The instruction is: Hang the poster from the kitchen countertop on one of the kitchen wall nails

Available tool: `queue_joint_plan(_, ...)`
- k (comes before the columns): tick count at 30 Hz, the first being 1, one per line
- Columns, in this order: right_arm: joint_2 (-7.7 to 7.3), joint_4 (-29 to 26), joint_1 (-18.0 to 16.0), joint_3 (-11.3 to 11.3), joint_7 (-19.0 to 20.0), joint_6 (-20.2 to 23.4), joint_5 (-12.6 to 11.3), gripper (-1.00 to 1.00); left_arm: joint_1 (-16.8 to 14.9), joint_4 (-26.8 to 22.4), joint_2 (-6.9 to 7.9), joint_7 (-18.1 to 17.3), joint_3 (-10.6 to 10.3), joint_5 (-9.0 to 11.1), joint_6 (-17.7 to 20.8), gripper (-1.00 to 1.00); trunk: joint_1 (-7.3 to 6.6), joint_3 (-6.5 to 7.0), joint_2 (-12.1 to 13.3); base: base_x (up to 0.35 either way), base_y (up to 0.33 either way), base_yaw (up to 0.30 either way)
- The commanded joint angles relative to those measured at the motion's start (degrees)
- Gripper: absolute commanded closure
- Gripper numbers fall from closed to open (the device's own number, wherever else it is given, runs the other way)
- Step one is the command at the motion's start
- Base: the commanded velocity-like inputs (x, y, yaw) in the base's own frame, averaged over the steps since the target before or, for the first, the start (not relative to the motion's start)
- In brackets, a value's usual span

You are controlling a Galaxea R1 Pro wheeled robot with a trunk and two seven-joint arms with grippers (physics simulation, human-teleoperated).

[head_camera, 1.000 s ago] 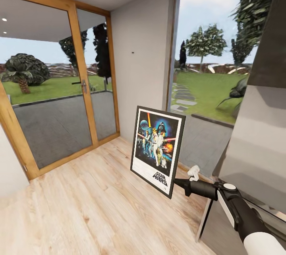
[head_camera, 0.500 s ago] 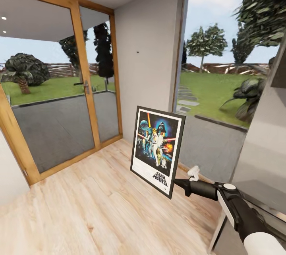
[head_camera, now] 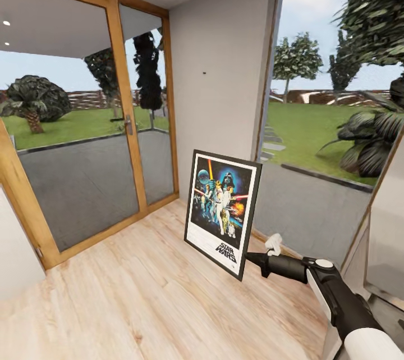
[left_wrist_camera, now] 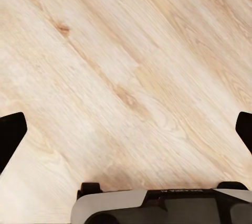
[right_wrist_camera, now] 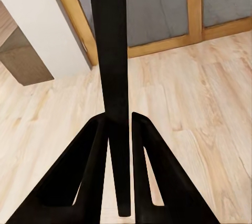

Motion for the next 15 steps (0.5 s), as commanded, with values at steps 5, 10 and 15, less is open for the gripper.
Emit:
queue_joint_plan(5, 0.03, -0.05, -0.02, -0.17, 0.35, 0.60, -0.08, 1.00, 0.01, 0.02, -0.01, -0.28, 0.10, 0.15, 0.12, -1.00, 0.04, 0.00, -0.02, 0.211, 0.292, 0.000)
queue_joint_plan(10, 0.03, -0.05, -0.01, -0.20, 0.35, 0.60, -0.08, 1.00, 0.01, 0.03, -0.01, -0.28, 0.11, 0.15, 0.11, -1.00, 0.04, 0.00, -0.02, 0.211, 0.293, 0.000)
queue_joint_plan(15, 0.03, -0.05, -0.01, -0.20, 0.35, 0.60, -0.08, 1.00, 0.01, 0.03, -0.01, -0.28, 0.10, 0.15, 0.10, -1.00, 0.04, 0.00, -0.02, 0.211, 0.293, 0.000)
